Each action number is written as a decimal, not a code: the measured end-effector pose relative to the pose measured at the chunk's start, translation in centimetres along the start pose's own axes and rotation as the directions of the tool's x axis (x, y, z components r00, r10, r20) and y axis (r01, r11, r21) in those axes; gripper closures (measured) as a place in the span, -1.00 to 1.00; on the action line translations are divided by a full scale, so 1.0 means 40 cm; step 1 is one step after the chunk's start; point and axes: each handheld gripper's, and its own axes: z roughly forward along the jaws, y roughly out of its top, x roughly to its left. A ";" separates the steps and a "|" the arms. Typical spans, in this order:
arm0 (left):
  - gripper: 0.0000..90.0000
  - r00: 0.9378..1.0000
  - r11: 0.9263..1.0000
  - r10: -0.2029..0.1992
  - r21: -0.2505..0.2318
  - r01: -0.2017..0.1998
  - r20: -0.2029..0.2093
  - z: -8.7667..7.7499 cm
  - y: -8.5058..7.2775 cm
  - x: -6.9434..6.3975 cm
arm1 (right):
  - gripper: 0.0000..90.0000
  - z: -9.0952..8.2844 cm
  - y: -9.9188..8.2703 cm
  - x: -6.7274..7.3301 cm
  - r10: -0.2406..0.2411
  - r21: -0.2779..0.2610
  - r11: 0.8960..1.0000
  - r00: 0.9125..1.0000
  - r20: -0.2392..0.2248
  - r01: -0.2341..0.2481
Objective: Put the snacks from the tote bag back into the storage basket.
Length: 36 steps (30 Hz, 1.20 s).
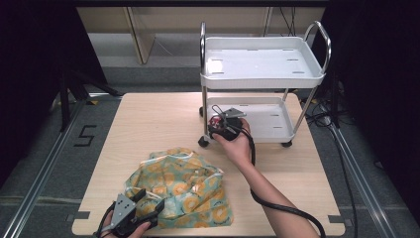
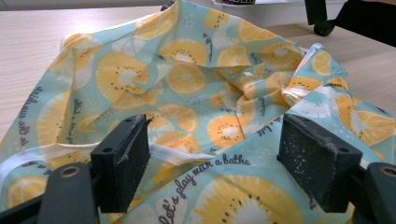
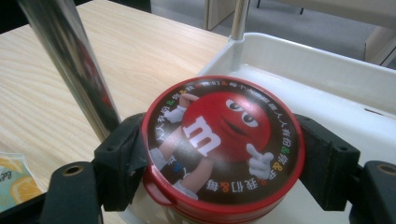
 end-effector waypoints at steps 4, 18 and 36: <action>-0.46 1.000 1.000 -0.001 0.002 0.001 -0.002 0.000 0.000 -0.001 | -0.42 0.000 -0.001 -0.001 0.002 -0.001 1.000 1.000 -0.003 -0.002; -0.46 1.000 1.000 0.003 0.006 -0.003 -0.001 0.001 0.000 -0.002 | -0.55 -0.021 -0.004 -0.004 -0.012 -0.037 0.999 1.000 -0.005 0.012; -0.46 1.000 1.000 0.002 0.002 -0.002 -0.001 0.003 0.000 -0.002 | -0.55 -0.166 -0.057 -0.028 -0.061 -0.048 0.997 0.995 -0.073 0.057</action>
